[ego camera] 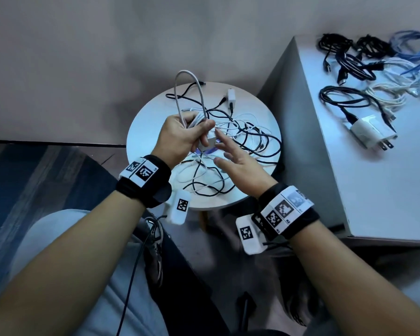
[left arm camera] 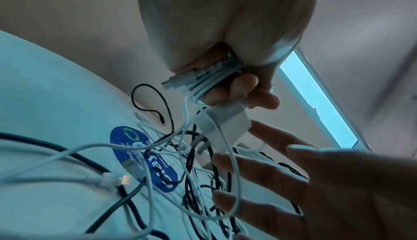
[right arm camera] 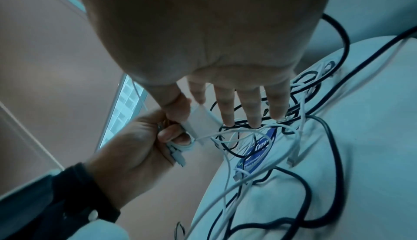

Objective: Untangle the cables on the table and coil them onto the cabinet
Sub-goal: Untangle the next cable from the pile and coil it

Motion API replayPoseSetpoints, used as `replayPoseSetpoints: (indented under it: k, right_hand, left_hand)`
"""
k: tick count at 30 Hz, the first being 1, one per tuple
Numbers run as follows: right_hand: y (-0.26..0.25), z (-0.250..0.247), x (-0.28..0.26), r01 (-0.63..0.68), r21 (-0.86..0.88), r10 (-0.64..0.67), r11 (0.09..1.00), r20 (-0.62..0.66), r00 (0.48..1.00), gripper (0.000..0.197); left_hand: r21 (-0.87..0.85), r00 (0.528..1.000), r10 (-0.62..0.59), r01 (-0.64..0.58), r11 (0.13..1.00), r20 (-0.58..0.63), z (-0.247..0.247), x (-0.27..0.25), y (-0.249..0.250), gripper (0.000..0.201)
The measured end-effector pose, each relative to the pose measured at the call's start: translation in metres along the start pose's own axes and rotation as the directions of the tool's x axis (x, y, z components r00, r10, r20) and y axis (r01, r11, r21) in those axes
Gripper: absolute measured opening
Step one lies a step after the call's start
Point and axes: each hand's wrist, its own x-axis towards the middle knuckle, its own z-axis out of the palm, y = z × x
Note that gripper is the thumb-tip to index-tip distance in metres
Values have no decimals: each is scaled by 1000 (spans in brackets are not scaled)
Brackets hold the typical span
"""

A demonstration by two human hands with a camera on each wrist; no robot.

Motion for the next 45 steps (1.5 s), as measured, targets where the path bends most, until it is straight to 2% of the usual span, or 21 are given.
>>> replayPoseSetpoints:
  k: [4, 6, 10, 13, 16, 18, 20, 23, 25, 26, 28, 31, 33, 37, 39, 41, 43, 45]
  right_hand:
    - [-2, 5, -1, -13, 82, 23, 997, -131, 991, 53]
    - [-5, 3, -2, 5, 74, 5, 997, -133, 991, 48]
    - [-15, -7, -5, 23, 111, -12, 994, -95, 995, 22]
    - [-22, -16, -6, 3, 182, 10, 983, -69, 998, 29]
    - [-25, -23, -5, -36, 291, 69, 956, -104, 992, 18]
    - [-25, -27, -3, -63, 359, 126, 931, -155, 980, 11]
    - [-24, -29, -3, -112, 325, 178, 939, -181, 967, 8]
    - [-19, -30, -3, -191, 30, 193, 981, -110, 975, 13]
    - [-23, -28, -5, -170, -56, 167, 984, -49, 985, 17]
    - [-28, -27, -7, -123, -15, 123, 992, -25, 992, 19]
    - [-38, -25, -9, -1, 179, 6, 984, -29, 1000, 27]
    - [-58, -26, -17, 149, 424, -121, 893, -91, 988, 19]
    - [-67, -24, -20, 207, 401, -172, 892, -123, 977, 21]
    - [-69, -18, -19, 290, 162, -253, 943, -218, 943, 32]
    - [-69, -14, -21, 292, 168, -242, 942, -263, 934, 31]
    - [-71, -9, -23, 243, 233, -176, 942, -275, 945, 33]
    - [-73, -5, -26, 154, 347, -79, 925, -223, 972, 35]
    - [-73, -1, -26, 100, 418, -34, 903, -162, 986, 35]
  left_hand:
    - [-23, 997, -38, 40, 999, 71, 1, -2, 7, 38]
    - [-19, 991, -62, 64, 998, 115, 2, -3, 10, 38]
    - [-46, 985, -108, 116, 992, 136, -1, -4, 14, 38]
    - [-144, 981, -146, 164, 976, 129, -5, -3, 18, 35]
    - [-296, 956, -218, 271, 916, 198, -15, 1, 21, 43]
    - [-425, 928, -241, 347, 836, 284, -23, 2, 24, 50]
    - [-543, 915, -225, 382, 748, 333, -28, 1, 27, 50]
    - [-611, 913, -170, 378, 695, 372, -31, 1, 32, 45]
    - [-610, 900, -138, 386, 691, 414, -30, -1, 36, 43]
    - [-604, 890, -124, 394, 693, 438, -30, -2, 38, 41]
    - [-589, 870, -98, 406, 698, 483, -27, -7, 43, 40]
    - [-581, 845, -68, 421, 696, 530, -24, -14, 48, 41]
    - [-589, 833, -51, 431, 684, 551, -21, -18, 51, 41]
    - [-622, 830, -9, 425, 658, 558, -14, -26, 58, 46]
    - [-651, 837, 0, 425, 629, 547, -10, -29, 62, 54]
    - [-683, 851, -8, 428, 591, 526, -8, -29, 65, 61]
    - [-723, 857, 19, 423, 547, 515, -9, -28, 66, 58]
    - [-761, 867, 52, 404, 508, 495, -11, -29, 65, 51]
